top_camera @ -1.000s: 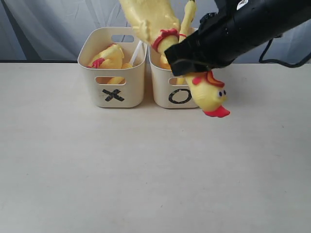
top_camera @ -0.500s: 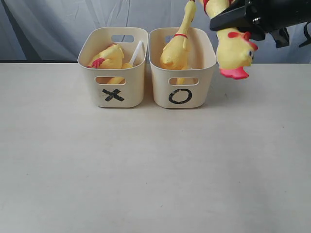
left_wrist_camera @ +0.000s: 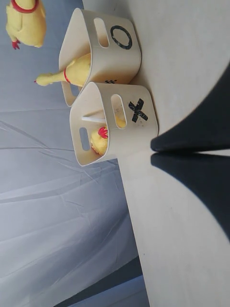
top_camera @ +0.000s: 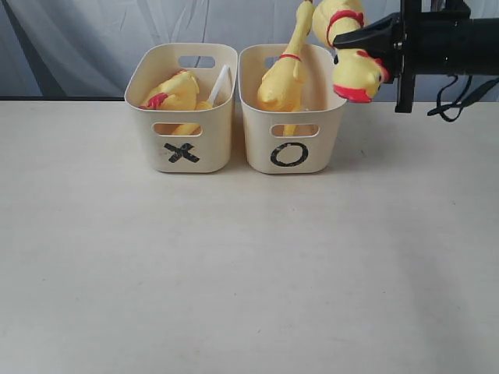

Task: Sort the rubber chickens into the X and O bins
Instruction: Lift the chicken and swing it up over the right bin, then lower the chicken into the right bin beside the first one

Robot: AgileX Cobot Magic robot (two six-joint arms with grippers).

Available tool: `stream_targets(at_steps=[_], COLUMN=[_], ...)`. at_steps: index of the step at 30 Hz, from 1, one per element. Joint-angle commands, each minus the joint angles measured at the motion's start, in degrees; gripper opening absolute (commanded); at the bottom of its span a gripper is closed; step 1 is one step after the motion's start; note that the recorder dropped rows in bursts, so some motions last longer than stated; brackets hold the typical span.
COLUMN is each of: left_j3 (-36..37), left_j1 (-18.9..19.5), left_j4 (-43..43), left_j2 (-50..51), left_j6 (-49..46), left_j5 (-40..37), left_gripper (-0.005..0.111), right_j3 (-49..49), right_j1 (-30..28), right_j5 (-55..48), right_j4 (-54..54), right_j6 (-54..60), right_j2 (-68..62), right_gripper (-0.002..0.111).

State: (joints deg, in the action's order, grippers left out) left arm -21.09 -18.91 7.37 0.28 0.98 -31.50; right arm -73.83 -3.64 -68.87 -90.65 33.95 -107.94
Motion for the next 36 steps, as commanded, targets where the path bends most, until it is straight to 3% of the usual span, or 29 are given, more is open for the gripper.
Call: stream_targets(at_steps=[1,36], left_j3=[0.1,0.1], left_j1=[-0.7,-0.7], left_j4=[-0.3,-0.3], left_j2=[-0.3,-0.3], left_j6=[0.0,0.0], left_j5=[0.5,0.5], left_gripper=[0.0,0.0], right_j3=[-0.3,-0.3], right_j1=[-0.3,3.7], right_j5=[-1.1,-1.1], right_j4=[-2.2,7.7], right_j6=[1.4,1.2], right_j2=[-2.1,-7.1], right_gripper=[-0.001,-0.001])
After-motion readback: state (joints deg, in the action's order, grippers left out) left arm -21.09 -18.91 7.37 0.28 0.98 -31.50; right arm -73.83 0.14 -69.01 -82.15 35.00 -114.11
